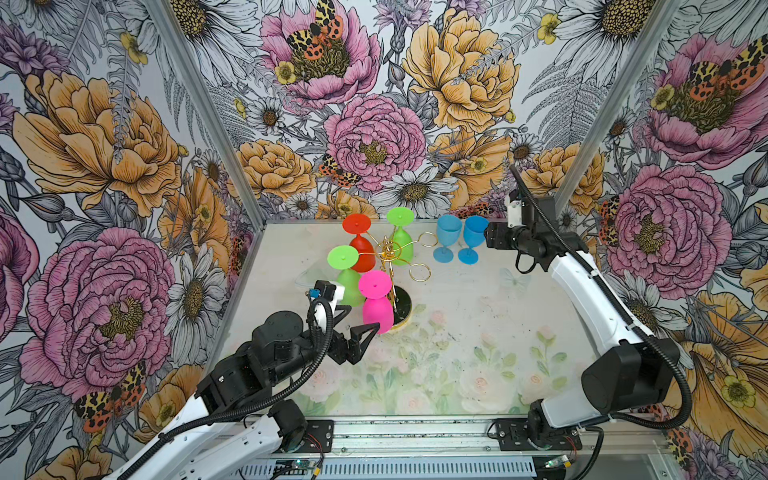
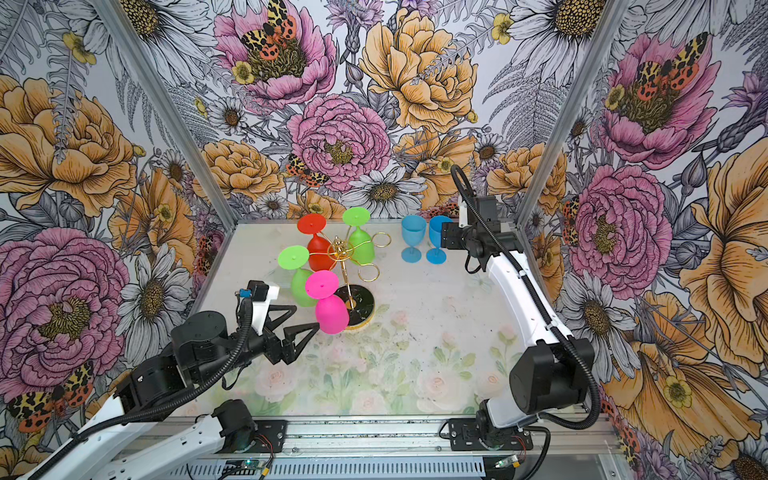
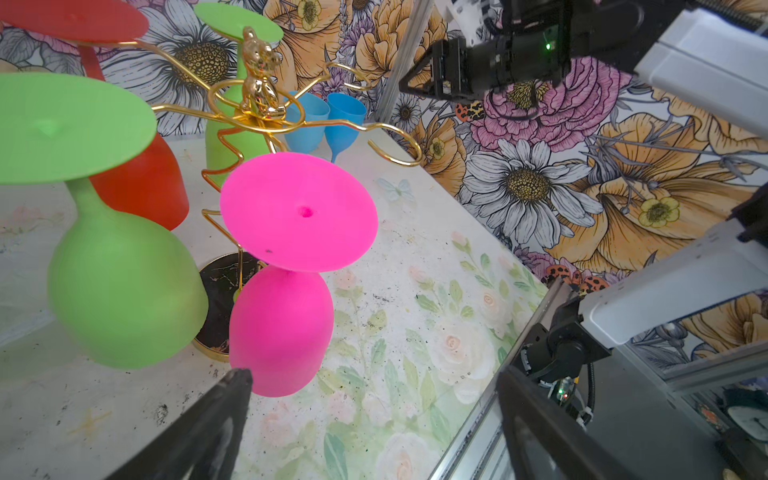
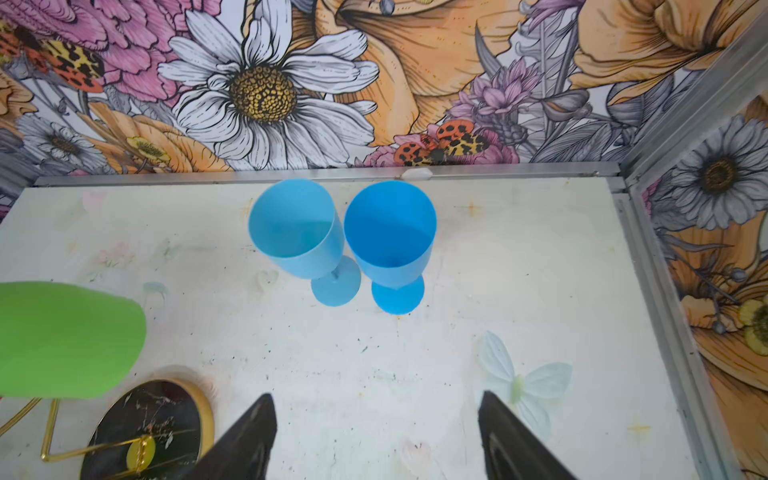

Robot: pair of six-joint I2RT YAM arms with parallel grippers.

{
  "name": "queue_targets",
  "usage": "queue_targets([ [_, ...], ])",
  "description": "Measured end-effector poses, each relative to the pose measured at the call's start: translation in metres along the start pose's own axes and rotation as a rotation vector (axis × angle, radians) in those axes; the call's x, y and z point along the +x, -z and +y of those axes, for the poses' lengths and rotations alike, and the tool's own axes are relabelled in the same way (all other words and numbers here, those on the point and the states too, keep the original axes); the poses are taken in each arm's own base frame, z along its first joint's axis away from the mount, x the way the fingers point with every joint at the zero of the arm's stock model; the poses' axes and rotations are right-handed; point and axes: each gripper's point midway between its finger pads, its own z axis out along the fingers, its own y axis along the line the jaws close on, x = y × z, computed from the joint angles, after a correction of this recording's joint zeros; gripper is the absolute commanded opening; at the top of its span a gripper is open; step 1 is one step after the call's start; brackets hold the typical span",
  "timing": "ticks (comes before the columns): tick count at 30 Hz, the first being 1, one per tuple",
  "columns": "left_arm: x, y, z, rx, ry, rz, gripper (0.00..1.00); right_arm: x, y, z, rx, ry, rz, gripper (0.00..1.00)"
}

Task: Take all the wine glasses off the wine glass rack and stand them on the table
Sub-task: 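Withdraw the right gripper while the left gripper reaches to the pink glass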

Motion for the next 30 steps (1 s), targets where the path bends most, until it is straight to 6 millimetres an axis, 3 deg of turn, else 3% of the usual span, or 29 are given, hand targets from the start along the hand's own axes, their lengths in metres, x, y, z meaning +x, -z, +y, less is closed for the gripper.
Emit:
queue_targets([
  [6,-0.012,-0.006,0.012,-0.024,0.141,0.012,0.88,0.028,0.014,0.026,-0.103,0.027,-0.001,0.76],
  [14,-0.008,-0.025,0.039,-0.065,0.346,0.080,0.81,0.052,0.036,0.050,-0.201,0.062,-0.043,0.76],
  [23,-0.023,-0.031,0.040,0.017,0.454,0.060,0.73,0.096,0.038,0.074,-0.305,0.087,-0.020,0.76],
  [30,-0.023,-0.046,0.039,0.058,0.498,0.100,0.62,0.100,0.048,0.080,-0.334,0.083,-0.054,0.75],
])
